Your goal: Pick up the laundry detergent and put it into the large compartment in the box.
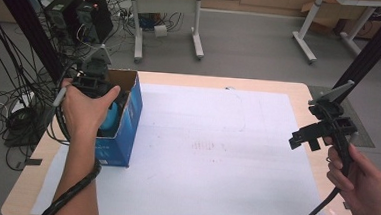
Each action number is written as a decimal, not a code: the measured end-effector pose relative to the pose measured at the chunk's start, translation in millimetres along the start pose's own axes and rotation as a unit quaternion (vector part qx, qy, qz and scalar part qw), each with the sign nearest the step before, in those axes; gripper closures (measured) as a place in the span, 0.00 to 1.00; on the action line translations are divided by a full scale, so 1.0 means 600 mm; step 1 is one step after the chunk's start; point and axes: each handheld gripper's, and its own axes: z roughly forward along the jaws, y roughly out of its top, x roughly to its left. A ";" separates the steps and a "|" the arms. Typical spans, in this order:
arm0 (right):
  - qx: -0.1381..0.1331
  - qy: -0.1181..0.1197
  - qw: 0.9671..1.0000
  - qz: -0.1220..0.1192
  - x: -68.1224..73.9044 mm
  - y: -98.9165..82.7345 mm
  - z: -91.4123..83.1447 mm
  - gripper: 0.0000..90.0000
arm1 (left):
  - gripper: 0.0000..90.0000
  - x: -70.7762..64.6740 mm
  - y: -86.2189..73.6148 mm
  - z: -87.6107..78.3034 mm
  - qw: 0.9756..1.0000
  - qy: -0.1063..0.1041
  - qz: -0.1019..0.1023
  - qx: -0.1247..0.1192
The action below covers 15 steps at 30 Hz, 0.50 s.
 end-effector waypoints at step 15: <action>-0.005 0.002 1.000 0.000 -0.001 0.001 -0.008 0.04 | 0.10 -0.063 0.007 -0.070 0.998 -0.019 0.034 -0.045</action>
